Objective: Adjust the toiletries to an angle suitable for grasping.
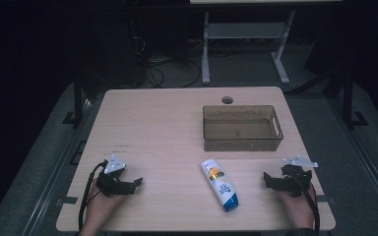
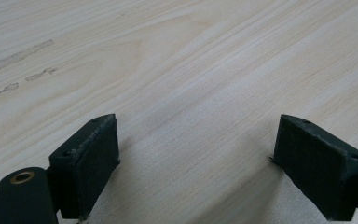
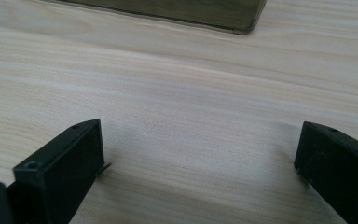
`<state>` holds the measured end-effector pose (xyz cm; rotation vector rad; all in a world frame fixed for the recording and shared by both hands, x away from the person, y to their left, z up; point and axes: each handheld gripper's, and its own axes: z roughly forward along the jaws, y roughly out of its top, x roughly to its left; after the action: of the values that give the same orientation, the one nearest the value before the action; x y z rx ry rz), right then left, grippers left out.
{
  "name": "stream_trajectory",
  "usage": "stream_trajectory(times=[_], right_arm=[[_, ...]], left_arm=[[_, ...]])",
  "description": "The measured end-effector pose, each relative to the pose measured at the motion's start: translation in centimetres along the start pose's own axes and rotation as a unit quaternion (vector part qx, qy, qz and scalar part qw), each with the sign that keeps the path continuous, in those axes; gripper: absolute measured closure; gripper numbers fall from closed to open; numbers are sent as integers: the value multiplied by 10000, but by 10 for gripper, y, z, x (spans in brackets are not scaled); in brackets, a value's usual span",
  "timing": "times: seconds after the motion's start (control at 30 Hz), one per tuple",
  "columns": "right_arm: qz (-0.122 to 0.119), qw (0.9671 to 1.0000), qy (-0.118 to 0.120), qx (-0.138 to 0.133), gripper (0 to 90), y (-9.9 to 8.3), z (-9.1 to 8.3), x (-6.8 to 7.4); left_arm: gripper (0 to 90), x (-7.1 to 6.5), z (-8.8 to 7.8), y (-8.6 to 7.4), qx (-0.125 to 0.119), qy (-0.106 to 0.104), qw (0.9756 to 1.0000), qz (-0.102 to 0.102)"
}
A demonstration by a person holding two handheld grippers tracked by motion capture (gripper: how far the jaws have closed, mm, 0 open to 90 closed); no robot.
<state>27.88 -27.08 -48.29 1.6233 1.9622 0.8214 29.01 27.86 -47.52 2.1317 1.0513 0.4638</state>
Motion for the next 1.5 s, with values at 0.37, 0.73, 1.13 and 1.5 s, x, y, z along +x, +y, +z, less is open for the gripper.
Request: stream_trajectory(times=[0.37,0.73,1.13,1.5], right_arm=[[23,9995,271,159,243,3,-12,0],[-175,9949,990,63,748,10,-30,5],[-461,9859,1607,67,899,19,-35,22],[-757,9764,2021,70,898,21,-43,45]], left_arm=[[128,1,1,1,0,-43,10000,41],[128,1,0,0,-7,-74,10000,58],[128,2,1,1,-1,-104,9999,92],[132,2,1,1,-6,-107,9999,96]])
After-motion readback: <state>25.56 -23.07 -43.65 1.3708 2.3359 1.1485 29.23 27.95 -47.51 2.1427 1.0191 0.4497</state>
